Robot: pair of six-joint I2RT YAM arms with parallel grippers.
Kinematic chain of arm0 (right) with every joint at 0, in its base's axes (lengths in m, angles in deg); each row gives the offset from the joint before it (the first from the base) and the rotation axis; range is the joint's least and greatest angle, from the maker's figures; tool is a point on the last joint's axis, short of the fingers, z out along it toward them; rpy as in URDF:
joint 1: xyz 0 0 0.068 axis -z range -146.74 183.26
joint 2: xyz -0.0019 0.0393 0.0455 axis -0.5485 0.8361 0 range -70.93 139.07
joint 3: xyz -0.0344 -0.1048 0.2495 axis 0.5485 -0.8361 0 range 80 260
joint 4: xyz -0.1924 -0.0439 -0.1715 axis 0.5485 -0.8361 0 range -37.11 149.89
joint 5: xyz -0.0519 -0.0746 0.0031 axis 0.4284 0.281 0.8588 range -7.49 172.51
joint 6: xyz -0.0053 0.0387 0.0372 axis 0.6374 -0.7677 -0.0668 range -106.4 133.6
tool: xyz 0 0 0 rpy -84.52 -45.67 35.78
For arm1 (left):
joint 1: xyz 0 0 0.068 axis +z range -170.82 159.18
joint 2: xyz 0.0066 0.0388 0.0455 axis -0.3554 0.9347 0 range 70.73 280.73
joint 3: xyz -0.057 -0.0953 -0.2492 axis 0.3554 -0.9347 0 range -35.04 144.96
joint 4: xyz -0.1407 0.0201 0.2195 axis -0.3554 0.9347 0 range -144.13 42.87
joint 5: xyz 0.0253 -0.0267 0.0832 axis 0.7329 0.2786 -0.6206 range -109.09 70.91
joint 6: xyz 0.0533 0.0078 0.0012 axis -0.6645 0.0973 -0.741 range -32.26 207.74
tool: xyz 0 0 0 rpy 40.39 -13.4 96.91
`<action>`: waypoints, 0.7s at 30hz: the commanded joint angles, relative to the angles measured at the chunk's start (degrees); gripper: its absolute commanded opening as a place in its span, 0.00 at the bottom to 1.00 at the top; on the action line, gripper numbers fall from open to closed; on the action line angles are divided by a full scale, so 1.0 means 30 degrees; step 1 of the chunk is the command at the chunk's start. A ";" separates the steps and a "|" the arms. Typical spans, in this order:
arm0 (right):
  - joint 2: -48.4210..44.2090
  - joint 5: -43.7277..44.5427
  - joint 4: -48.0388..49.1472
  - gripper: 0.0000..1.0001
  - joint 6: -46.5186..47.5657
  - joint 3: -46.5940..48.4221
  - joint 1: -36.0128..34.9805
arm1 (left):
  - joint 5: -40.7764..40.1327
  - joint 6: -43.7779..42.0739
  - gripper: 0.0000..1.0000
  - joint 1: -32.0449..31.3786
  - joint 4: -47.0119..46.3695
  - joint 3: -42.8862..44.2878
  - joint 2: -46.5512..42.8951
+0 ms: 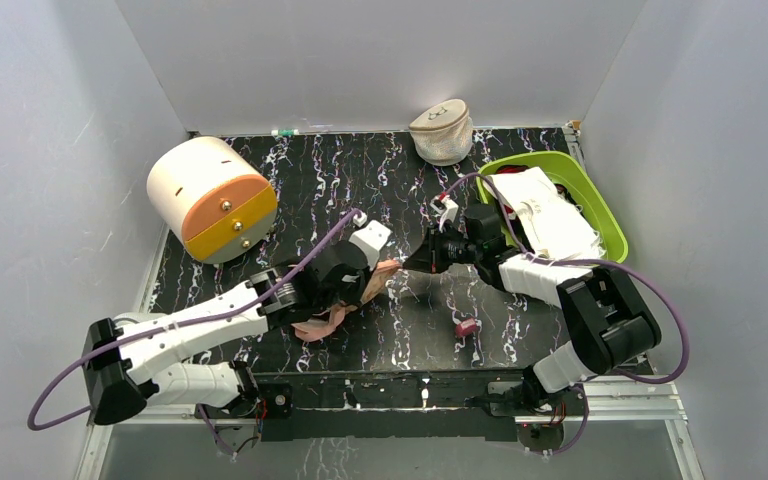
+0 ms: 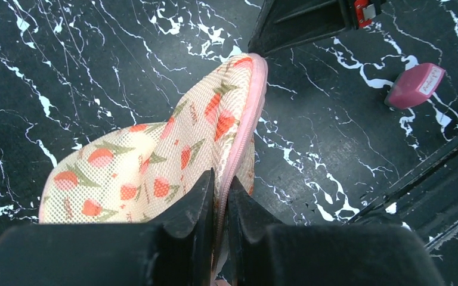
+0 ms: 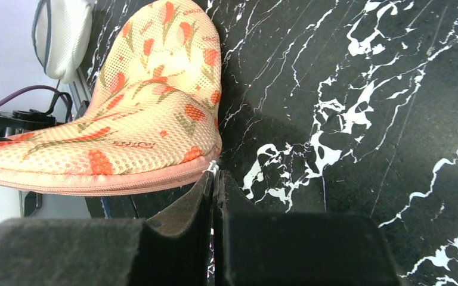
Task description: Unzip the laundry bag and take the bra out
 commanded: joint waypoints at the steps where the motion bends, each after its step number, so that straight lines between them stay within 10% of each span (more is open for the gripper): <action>1: -0.0244 0.0818 -0.0004 0.00 0.0431 0.0670 0.0256 | -0.1193 0.0367 0.00 -0.0010 0.0249 0.0557 0.0927; 21: -1.2107 1.1520 -1.0479 0.67 0.3718 0.3170 0.1310 | -0.2995 0.4331 0.00 0.0128 0.1213 0.7379 1.0977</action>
